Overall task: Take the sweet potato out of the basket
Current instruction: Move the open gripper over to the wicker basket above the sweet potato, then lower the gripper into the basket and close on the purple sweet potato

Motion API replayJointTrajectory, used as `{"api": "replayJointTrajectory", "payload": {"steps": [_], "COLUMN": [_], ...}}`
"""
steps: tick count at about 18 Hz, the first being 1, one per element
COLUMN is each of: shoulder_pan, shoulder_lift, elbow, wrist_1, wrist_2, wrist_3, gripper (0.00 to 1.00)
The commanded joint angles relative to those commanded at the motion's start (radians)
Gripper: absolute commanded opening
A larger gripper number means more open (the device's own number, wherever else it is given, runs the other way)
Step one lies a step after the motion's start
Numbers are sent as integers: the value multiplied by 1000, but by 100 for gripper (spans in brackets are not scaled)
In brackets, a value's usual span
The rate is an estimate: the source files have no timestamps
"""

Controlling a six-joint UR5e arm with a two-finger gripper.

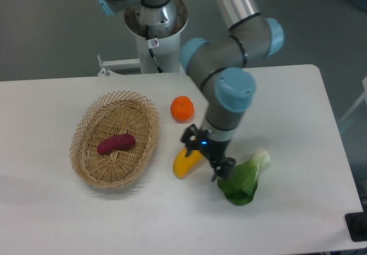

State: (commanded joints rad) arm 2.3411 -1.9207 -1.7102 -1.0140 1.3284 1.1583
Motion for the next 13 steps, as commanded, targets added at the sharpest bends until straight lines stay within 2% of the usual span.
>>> {"api": "replayJointTrajectory", "payload": {"steps": [3,6,13], "shoulder_pan": [-43,-72,-152], "shoulder_lift": [35,63,61], "elbow": [-72,-146,-198], "wrist_1": [12,64,91], "wrist_2": [2,3,6], "wrist_3": [-2,-3,-15], "gripper": [100,100,100]}}
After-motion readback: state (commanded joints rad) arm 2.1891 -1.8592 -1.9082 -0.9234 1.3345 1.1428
